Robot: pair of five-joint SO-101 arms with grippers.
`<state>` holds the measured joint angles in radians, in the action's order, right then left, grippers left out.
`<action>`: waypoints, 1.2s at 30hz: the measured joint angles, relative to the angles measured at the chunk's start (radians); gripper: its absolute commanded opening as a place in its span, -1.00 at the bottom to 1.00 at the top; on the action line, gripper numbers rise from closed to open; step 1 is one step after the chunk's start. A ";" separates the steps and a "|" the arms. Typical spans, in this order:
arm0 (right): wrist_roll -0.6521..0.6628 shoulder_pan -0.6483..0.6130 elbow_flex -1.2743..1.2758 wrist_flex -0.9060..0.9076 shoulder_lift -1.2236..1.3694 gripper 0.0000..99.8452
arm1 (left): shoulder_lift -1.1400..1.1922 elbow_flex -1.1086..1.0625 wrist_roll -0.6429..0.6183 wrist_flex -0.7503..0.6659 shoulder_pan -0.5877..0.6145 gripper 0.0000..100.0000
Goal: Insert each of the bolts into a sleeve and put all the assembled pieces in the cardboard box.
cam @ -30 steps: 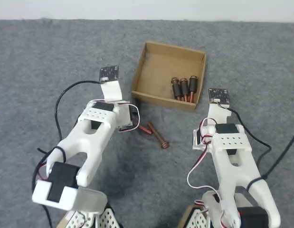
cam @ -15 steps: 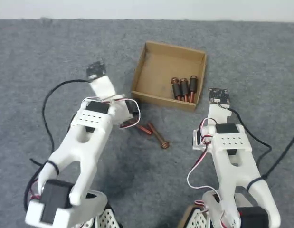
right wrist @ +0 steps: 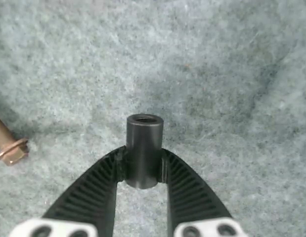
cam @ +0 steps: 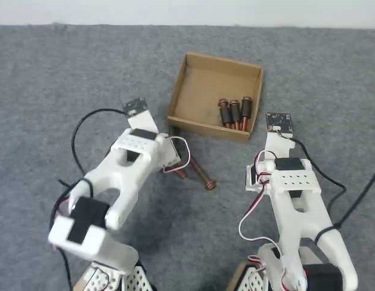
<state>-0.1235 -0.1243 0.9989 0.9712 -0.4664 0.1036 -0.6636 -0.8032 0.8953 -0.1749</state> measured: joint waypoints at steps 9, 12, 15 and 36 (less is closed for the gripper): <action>0.000 0.000 0.000 0.000 0.000 -0.99 | 0.017 0.043 -0.002 0.002 0.006 -0.82; 0.000 0.000 0.000 0.000 0.000 -0.99 | 0.017 0.043 -0.002 0.002 0.006 -0.82; 0.000 0.000 0.000 0.000 0.000 -0.99 | 0.002 0.041 0.006 0.002 0.006 -0.82; 0.000 0.000 0.000 0.000 0.000 -0.99 | -0.021 -0.008 0.152 -0.032 0.008 -0.81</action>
<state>-0.1235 -0.1243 0.9989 0.9712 -0.4664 0.0821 -0.6713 -0.6513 0.8631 -0.1672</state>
